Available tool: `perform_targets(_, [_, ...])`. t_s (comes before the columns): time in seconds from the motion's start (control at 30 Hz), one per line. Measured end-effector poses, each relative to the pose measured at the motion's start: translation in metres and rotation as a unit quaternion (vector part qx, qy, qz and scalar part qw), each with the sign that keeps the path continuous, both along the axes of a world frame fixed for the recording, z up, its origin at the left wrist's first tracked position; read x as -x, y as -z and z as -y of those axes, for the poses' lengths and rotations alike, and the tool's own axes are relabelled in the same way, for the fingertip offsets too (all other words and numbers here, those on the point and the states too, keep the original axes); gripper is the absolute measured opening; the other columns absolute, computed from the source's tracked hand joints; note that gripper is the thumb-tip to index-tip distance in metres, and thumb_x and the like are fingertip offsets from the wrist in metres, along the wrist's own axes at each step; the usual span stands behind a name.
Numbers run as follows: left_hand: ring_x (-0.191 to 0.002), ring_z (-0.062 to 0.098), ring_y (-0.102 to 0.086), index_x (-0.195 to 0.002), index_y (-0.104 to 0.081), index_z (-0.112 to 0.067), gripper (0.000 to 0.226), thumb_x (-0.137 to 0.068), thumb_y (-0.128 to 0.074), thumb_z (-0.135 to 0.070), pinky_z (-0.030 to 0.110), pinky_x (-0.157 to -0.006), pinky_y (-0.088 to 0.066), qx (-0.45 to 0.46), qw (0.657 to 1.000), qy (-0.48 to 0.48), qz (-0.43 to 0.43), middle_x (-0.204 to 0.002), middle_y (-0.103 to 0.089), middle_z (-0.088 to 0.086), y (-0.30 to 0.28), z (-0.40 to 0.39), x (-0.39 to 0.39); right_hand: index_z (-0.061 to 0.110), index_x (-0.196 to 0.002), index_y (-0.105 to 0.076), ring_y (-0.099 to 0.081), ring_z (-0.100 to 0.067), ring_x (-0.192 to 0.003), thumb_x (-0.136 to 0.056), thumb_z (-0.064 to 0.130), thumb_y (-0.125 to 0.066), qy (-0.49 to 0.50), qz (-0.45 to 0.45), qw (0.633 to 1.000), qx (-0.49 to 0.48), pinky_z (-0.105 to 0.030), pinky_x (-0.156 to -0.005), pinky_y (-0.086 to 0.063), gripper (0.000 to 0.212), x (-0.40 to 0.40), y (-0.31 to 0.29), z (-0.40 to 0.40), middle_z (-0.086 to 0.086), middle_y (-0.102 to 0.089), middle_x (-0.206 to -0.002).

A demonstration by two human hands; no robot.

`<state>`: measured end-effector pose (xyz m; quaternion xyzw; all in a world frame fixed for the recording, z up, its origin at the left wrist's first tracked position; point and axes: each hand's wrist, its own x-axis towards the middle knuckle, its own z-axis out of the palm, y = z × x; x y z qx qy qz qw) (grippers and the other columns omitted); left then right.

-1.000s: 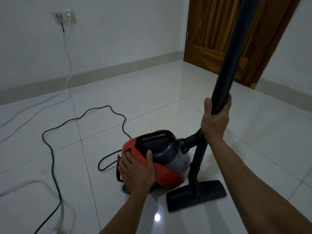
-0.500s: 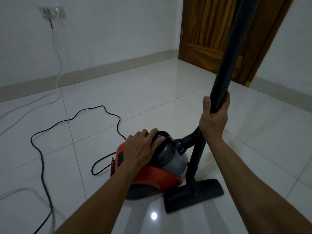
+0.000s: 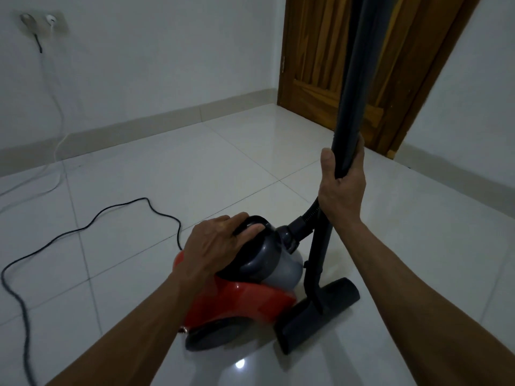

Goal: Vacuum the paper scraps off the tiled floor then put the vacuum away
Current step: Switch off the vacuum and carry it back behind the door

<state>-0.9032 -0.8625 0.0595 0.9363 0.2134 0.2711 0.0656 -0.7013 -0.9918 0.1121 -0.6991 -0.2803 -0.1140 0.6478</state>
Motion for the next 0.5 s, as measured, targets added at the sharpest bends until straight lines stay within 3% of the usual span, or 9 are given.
perform_targets(0.1, [-0.061, 0.023, -0.066, -0.114, -0.057, -0.035, 0.039, -0.09, -0.043, -0.063, 0.036, -0.052, -0.055, 0.006, 1.0, 0.025, 0.016, -0.079, -0.07, 0.0, -0.064, -0.009, 0.002, 0.016, -0.156, -0.028, -0.058, -0.014, -0.115, -0.099, 0.043, -0.056, 0.009, -0.007, 1.0, -0.009, -0.029, -0.099, -0.051, 0.069, -0.002, -0.066, -0.012, -0.004, -0.056, -0.131])
perform_targets(0.17, [-0.057, 0.022, -0.066, -0.12, -0.052, -0.033, 0.037, -0.088, -0.062, -0.049, 0.035, -0.046, -0.055, -0.028, 0.998, 0.055, 0.026, -0.083, -0.071, 0.003, -0.122, -0.012, 0.009, 0.015, -0.156, -0.027, -0.057, -0.002, -0.109, -0.1, 0.041, -0.056, 0.01, -0.015, 1.0, -0.014, -0.018, -0.096, -0.05, 0.069, 0.0, -0.121, -0.019, 0.003, -0.055, -0.128])
perform_targets(0.27, [-0.05, 0.019, -0.062, -0.119, -0.054, -0.028, 0.054, -0.074, -0.083, -0.026, 0.03, -0.035, -0.05, -0.09, 0.99, 0.1, 0.053, -0.087, -0.067, -0.001, -0.222, -0.019, 0.022, 0.022, -0.157, -0.024, -0.061, -0.018, -0.11, -0.098, 0.051, -0.054, 0.008, -0.036, 0.999, -0.017, -0.034, -0.097, -0.053, 0.072, 0.007, -0.216, -0.027, -0.003, -0.058, -0.126])
perform_targets(0.33, [-0.052, 0.018, -0.062, -0.119, -0.055, -0.029, 0.052, -0.075, -0.083, -0.023, 0.029, -0.035, -0.05, -0.124, 0.986, 0.107, 0.044, -0.102, -0.059, -0.007, -0.29, -0.027, 0.031, 0.026, -0.158, -0.022, -0.061, -0.027, -0.109, -0.095, 0.06, -0.051, 0.001, -0.049, 0.999, -0.011, -0.045, -0.095, -0.054, 0.076, 0.012, -0.282, -0.033, -0.011, -0.06, -0.125])
perform_targets(0.4, [-0.05, 0.018, -0.061, -0.117, -0.055, -0.031, 0.05, -0.076, -0.082, -0.026, 0.029, -0.036, -0.05, -0.106, 0.989, 0.092, 0.037, -0.095, -0.064, -0.006, -0.359, -0.034, 0.039, 0.027, -0.158, -0.022, -0.062, -0.026, -0.107, -0.096, 0.061, -0.05, -0.004, -0.05, 0.999, 0.0, -0.047, -0.093, -0.054, 0.076, 0.019, -0.348, -0.039, -0.01, -0.061, -0.122])
perform_targets(0.43, [-0.048, 0.019, -0.06, -0.118, -0.057, -0.033, 0.045, -0.079, -0.079, -0.031, 0.03, -0.037, -0.051, -0.075, 0.994, 0.074, 0.032, -0.086, -0.068, -0.003, -0.394, -0.036, 0.042, 0.025, -0.158, -0.022, -0.062, -0.017, -0.108, -0.097, 0.057, -0.05, -0.002, -0.047, 0.999, 0.005, -0.041, -0.095, -0.054, 0.074, 0.023, -0.38, -0.042, -0.003, -0.062, -0.122])
perform_targets(0.5, [-0.049, 0.023, -0.061, -0.122, -0.057, -0.039, 0.035, -0.088, -0.061, -0.048, 0.033, -0.043, -0.053, -0.006, 0.999, 0.033, 0.012, -0.076, -0.068, 0.0, -0.46, -0.041, 0.046, 0.019, -0.158, -0.023, -0.053, 0.013, -0.111, -0.101, 0.045, -0.052, 0.0, -0.034, 0.999, 0.006, -0.014, -0.098, -0.045, 0.068, 0.03, -0.443, -0.049, 0.023, -0.054, -0.123])
